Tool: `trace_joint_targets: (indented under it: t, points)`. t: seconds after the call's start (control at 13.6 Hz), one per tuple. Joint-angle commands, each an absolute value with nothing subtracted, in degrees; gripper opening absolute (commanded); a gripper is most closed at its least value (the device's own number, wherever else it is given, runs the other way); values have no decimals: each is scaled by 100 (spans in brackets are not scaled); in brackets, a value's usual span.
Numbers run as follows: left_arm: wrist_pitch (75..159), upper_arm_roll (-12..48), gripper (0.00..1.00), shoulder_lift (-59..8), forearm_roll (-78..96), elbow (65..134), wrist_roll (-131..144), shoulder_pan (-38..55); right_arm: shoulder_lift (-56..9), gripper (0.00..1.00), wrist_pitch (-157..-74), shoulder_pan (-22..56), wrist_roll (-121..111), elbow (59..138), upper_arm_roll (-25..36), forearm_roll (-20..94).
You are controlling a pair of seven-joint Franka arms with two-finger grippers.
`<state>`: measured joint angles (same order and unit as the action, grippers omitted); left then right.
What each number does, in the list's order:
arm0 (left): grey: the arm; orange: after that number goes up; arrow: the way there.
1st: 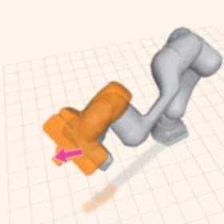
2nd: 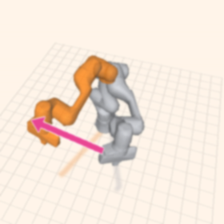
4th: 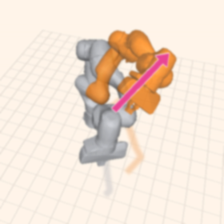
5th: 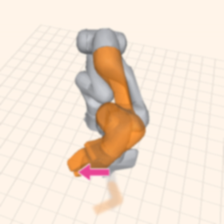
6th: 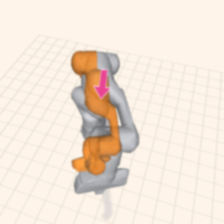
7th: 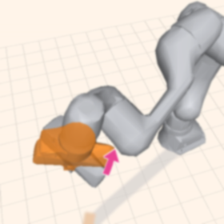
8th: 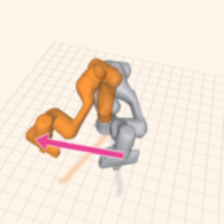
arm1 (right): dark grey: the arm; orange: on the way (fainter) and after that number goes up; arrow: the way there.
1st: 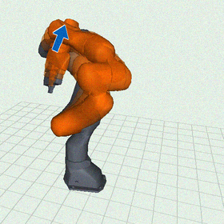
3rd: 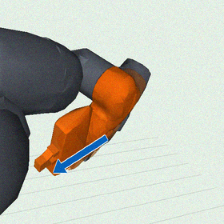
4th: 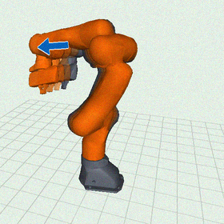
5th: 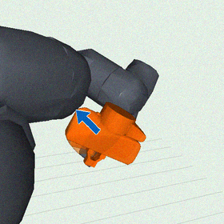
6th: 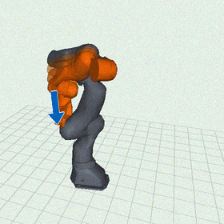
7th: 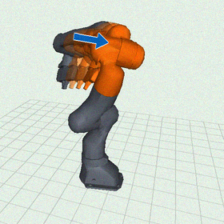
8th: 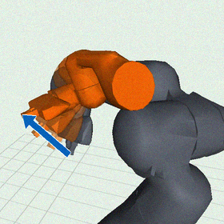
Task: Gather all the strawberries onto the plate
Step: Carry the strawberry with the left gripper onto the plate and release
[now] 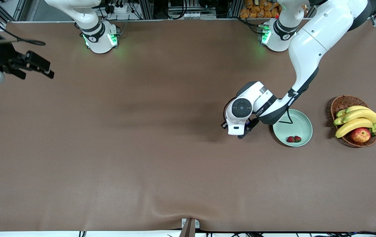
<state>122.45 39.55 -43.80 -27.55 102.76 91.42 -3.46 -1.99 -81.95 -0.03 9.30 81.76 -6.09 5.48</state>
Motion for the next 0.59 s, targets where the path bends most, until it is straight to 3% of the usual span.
trace_joint_targets:
  t: [0.0, 0.22, 0.52]
  points:
    - [12270, 3920, 23, -4447, -2839, 10195, 9211, -273, -53, 100, -8656, 79, 661, 8771, -545, 220]
    - [12270, 3920, 2, -4386, -2874, 10195, 9159, -281, -70, 100, -8753, -17, 194, 8754, -449, 159]
    - [12130, 3929, 0, -3913, -2883, 10213, 9088, -605, -105, 100, -8947, -18, -562, 8789, -10, -62]
